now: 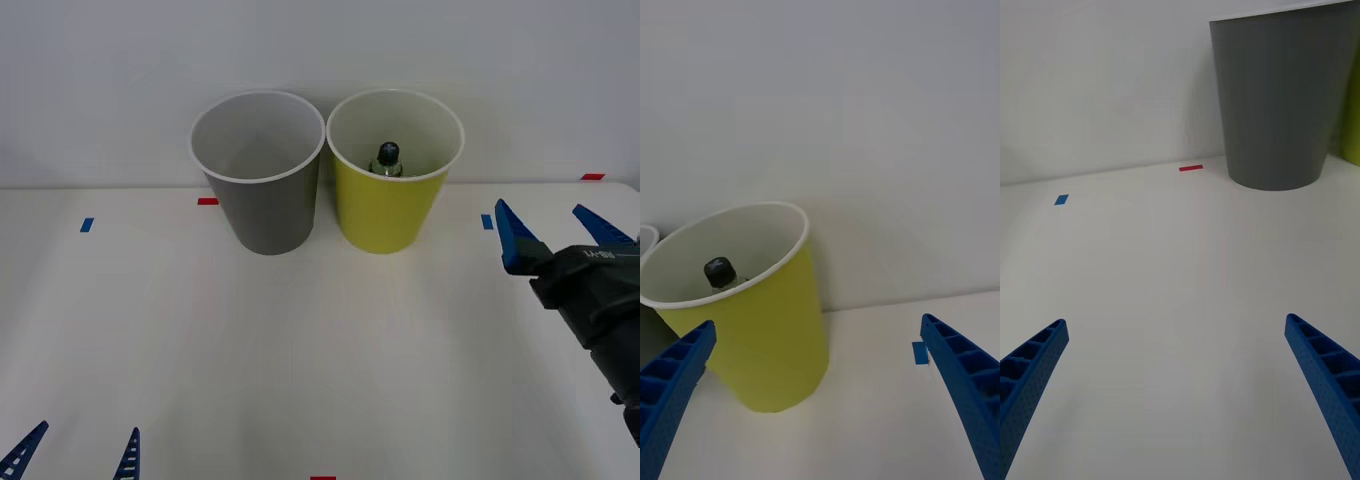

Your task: Put cans in the gray bin and PET bottles in the light green bin.

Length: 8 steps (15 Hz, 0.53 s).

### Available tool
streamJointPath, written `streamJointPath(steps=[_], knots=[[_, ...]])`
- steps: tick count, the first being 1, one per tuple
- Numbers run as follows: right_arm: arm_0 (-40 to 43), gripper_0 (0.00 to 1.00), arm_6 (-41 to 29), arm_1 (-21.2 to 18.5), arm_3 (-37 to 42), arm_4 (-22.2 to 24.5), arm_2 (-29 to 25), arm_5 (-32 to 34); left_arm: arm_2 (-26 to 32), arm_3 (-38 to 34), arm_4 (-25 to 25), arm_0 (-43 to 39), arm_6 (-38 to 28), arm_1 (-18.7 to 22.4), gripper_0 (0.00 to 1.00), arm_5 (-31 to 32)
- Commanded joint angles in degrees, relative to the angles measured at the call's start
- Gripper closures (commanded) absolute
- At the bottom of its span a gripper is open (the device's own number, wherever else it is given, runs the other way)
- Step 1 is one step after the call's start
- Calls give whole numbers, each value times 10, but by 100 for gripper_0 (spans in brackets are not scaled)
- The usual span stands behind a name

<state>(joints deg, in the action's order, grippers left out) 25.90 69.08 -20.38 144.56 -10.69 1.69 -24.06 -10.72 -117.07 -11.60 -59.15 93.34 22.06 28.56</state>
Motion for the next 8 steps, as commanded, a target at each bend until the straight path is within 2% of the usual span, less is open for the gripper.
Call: streamJointPath(steps=[1, 4, 5, 7, 8], knots=[[30, 7, 6, -1, -122, 15, 12, 175, 0, 0, 0, 0, 0, 0, 0, 0], [57, 7, 26, 0, -196, 8, 17, 289, 0, 0, 0, 0, 0, 0, 0, 0], [70, 6, 66, 0, -218, -4, 22, 327, 0, 0, 0, 0, 0, 0, 0, 0], [99, 7, 110, -1, -227, -44, 30, 361, 0, 0, 0, 0, 0, 0, 0, 0], [120, 7, 134, -3, -228, -50, 39, 379, 0, 0, 0, 0, 0, 0, 0, 0]])
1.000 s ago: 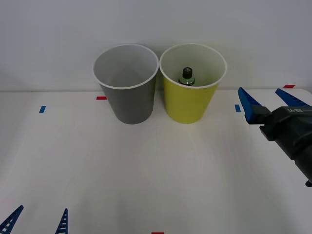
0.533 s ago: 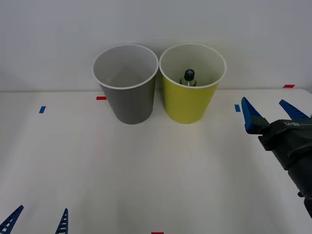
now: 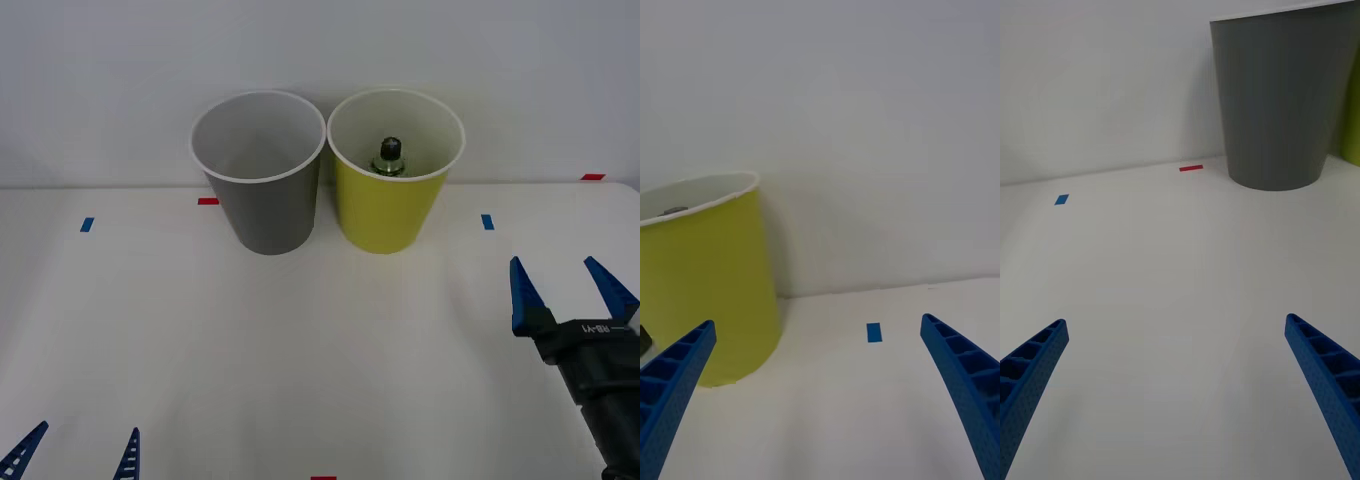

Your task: Put cans in the gray bin and PET bottles in the light green bin.

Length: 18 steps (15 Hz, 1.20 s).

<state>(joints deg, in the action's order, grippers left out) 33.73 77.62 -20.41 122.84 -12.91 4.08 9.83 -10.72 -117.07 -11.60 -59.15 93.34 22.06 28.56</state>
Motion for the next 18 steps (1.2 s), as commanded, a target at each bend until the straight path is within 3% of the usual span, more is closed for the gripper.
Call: streamJointPath(steps=[1, 9, 18], knots=[[59, 7, 62, -3, -10, -33, 23, 53, 0, 0, 0, 0, 0, 0, 0, 0], [208, 3, 136, -19, -10, -57, 95, 190, 0, 0, 0, 0, 0, 0, 0, 0], [254, 1, 157, -19, -9, -59, 102, 201, 0, 0, 0, 0, 0, 0, 0, 0]])
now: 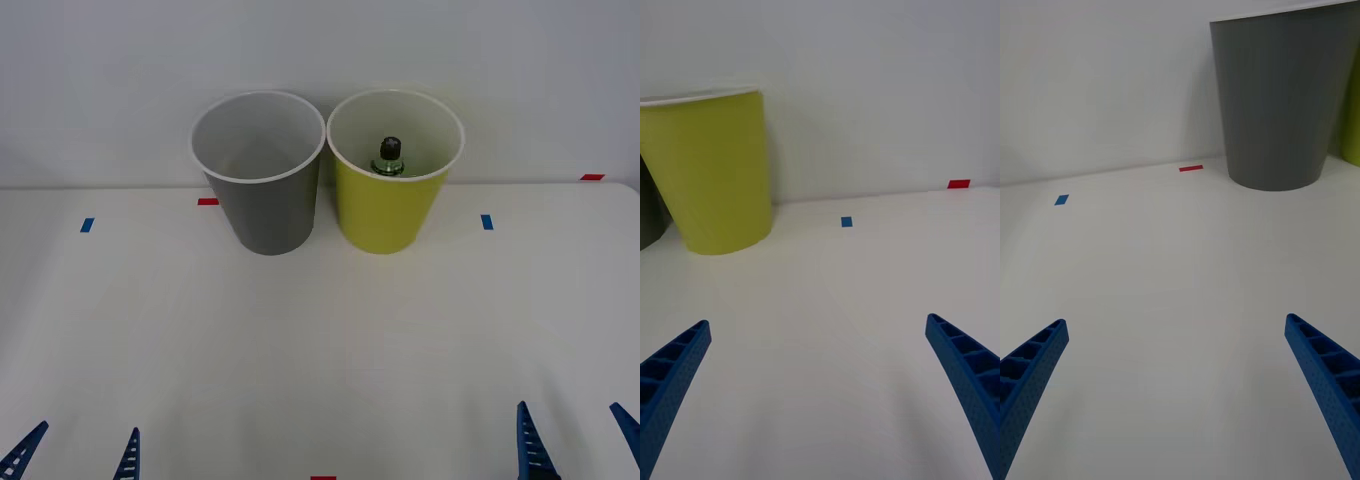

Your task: Put cans in the gray bin and PET bottles in the light green bin.

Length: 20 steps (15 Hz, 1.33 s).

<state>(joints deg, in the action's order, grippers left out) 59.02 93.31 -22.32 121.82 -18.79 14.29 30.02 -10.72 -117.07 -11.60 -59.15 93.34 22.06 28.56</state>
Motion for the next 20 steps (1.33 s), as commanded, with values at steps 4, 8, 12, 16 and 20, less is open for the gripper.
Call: streamJointPath(steps=[4, 8, 12, 16, 20], knots=[[1, 1, 0, 0, 1, 0, 0, -1, 0, 0, 0, 0, 0, 0, 0, 0], [1, 1, 0, 0, 1, 0, 0, -1, 0, 0, 0, 0, 0, 0, 0, 0], [1, 1, 0, 0, 1, 0, 0, -1, 0, 0, 0, 0, 0, 0, 0, 0], [1, 1, 0, 0, 1, 0, 0, -1, 0, 0, 0, 0, 0, 0, 0, 0], [1, 1, 0, 0, 1, 0, 0, -1, 0, 0, 0, 0, 0, 0, 0, 0]])
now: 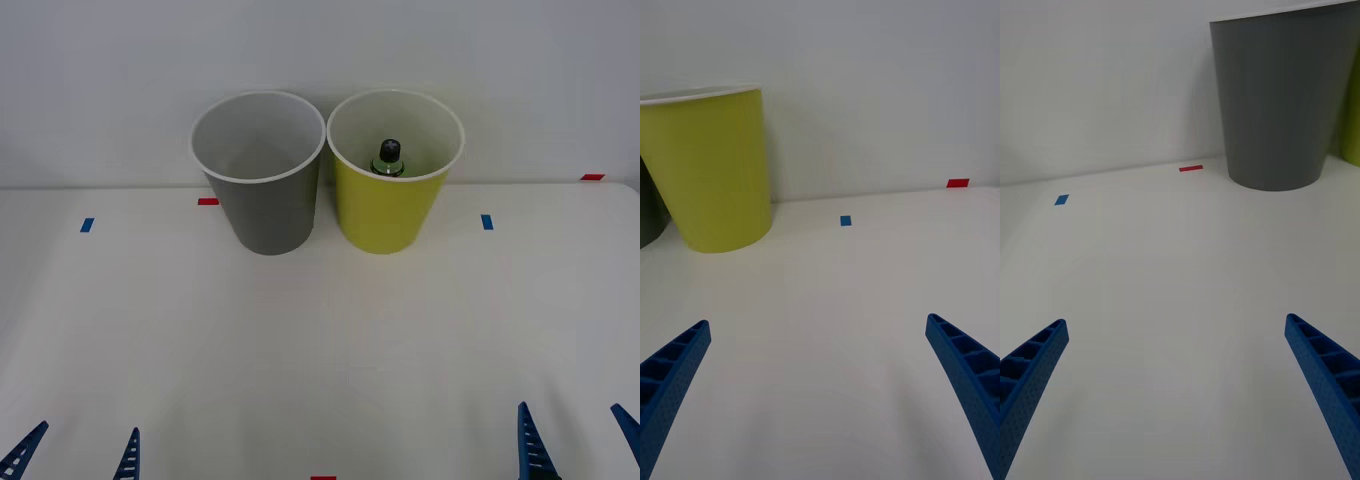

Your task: Put cans in the gray bin and PET bottles in the light green bin.

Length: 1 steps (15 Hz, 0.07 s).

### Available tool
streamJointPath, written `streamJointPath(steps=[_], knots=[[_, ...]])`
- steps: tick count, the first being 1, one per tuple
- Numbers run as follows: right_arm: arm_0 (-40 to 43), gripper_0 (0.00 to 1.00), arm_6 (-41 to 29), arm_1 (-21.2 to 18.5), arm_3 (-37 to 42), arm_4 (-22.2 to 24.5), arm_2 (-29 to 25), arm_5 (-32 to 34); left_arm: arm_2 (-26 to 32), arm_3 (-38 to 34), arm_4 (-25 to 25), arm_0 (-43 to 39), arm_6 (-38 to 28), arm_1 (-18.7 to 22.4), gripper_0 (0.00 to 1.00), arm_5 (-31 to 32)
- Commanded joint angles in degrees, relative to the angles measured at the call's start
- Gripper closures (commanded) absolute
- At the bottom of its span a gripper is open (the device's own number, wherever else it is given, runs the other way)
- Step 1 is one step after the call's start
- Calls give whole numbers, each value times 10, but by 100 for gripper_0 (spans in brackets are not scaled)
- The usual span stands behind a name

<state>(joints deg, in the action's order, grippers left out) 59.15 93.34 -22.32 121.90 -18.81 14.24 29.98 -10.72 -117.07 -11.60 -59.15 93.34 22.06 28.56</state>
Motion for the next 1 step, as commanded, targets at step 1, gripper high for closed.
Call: streamJointPath(steps=[1], knots=[[0, 1, 0, 0, 0, 0, 0, 0, 0, 0, 0, 0, 0, 0, 0, 0]])
